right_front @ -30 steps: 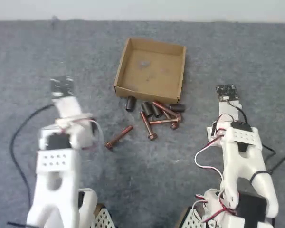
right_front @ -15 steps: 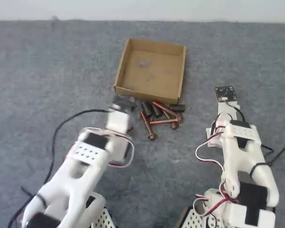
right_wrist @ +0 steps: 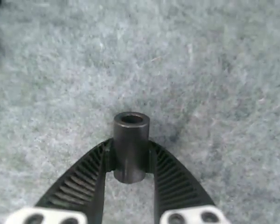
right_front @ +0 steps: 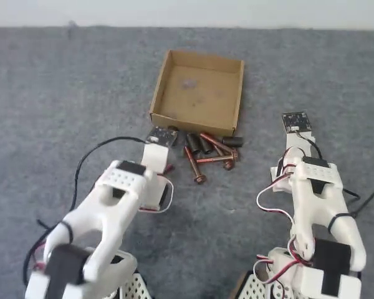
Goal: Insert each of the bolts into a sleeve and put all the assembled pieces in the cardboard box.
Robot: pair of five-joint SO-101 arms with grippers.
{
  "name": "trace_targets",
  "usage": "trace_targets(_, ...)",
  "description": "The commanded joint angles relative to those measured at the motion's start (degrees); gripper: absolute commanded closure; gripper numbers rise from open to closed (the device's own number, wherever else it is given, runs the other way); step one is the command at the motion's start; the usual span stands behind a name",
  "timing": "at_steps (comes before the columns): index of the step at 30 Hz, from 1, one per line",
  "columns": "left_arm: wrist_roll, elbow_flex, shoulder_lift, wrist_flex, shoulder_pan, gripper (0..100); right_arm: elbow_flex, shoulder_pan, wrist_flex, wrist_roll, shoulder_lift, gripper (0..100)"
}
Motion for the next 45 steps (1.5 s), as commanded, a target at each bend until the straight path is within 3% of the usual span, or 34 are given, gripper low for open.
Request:
trace_targets(1, 3.0, -6.3, 4.6, 0.6, -3.1, 99, -3.6, 0.7, 0.4, -0.1, -0.4, 99.1)
trace_targets(10, 6.5, -10.8, 5.6, -6.3, -12.1, 99, -3.6, 0.7, 0.4, -0.1, -0.4, 99.1)
trace_targets(16, 15.8, -11.2, 5.6, -10.9, -12.7, 99, -3.6, 0.7, 0.4, -0.1, -0.4, 99.1)
trace_targets(22, 17.4, -11.6, 5.4, -16.5, -12.7, 99, -3.6, 0.6, 0.3, -0.1, -0.2, 99.1)
trace_targets(26, 18.5, -11.7, 5.0, -14.4, -12.7, 90, -3.6, -0.7, 0.2, 1.8, 0.0, 99.1)
trace_targets(31, 26.3, -11.7, 5.0, -12.3, -13.8, 78, -3.6, -0.8, 0.3, 2.6, 0.0, 99.1)
trace_targets(41, 34.2, -11.5, 6.0, -13.7, -14.1, 78, -3.6, -0.9, 0.3, 2.7, 0.0, 99.1)
trace_targets(45, 34.2, -17.2, 11.4, -9.5, -14.3, 78, -3.6, -1.2, 0.3, 2.7, 0.0, 99.1)
